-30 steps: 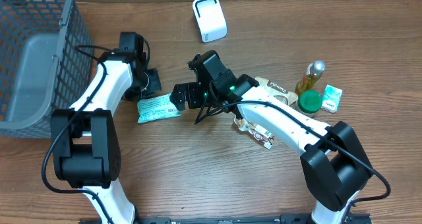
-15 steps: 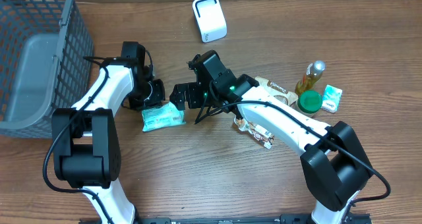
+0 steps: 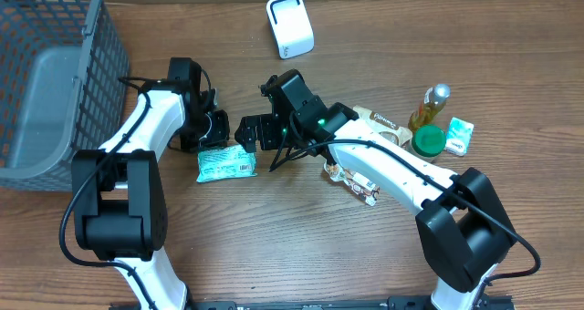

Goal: Scan the item barcode

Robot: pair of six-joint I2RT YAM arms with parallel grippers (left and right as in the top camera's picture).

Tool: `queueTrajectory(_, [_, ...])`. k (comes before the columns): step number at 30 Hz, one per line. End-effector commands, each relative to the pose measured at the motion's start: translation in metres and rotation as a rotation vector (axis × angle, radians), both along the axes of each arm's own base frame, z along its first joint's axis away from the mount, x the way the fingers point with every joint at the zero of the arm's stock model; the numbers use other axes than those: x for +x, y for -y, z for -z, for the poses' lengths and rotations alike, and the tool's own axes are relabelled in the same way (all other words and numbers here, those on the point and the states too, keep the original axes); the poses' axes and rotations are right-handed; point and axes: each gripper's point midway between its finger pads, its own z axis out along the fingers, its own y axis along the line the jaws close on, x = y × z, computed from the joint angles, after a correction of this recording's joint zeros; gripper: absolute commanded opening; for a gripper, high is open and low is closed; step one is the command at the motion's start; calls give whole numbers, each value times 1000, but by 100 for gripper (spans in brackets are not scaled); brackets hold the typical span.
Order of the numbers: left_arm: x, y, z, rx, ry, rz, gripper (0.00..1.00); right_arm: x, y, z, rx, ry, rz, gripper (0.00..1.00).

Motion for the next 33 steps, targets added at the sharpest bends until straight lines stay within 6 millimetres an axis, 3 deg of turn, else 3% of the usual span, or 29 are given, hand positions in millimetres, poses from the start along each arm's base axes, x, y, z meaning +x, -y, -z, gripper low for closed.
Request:
queueTrajectory(1, [-17,12,1,-45,-60,40,4,1,-4,-1,8,5,-8,100])
queueTrajectory(5, [-32,27,-8,-148,-101,107,4,1,-4,-1,8,5,-8,100])
queueTrajectory(10, [-30,36,-21,-224,-97,123,4,1,-4,-1,8,5,-8,100])
queueTrajectory(17, [-64,-6,-13,36,-272,47,4,1,-4,-1,8,5,-8,100])
queueTrajectory(23, [-81,-10,-16,69,-361,-9,4,1,-4,-1,8,5,-8,100])
queueTrajectory(28, [-86,-23,-11,179,-376,-50,4,1,-4,-1,8,5,-8,100])
queueTrajectory(33, [-77,-33,-6,242,-339,-86,8,1,-4,-1,8,5,-8,100])
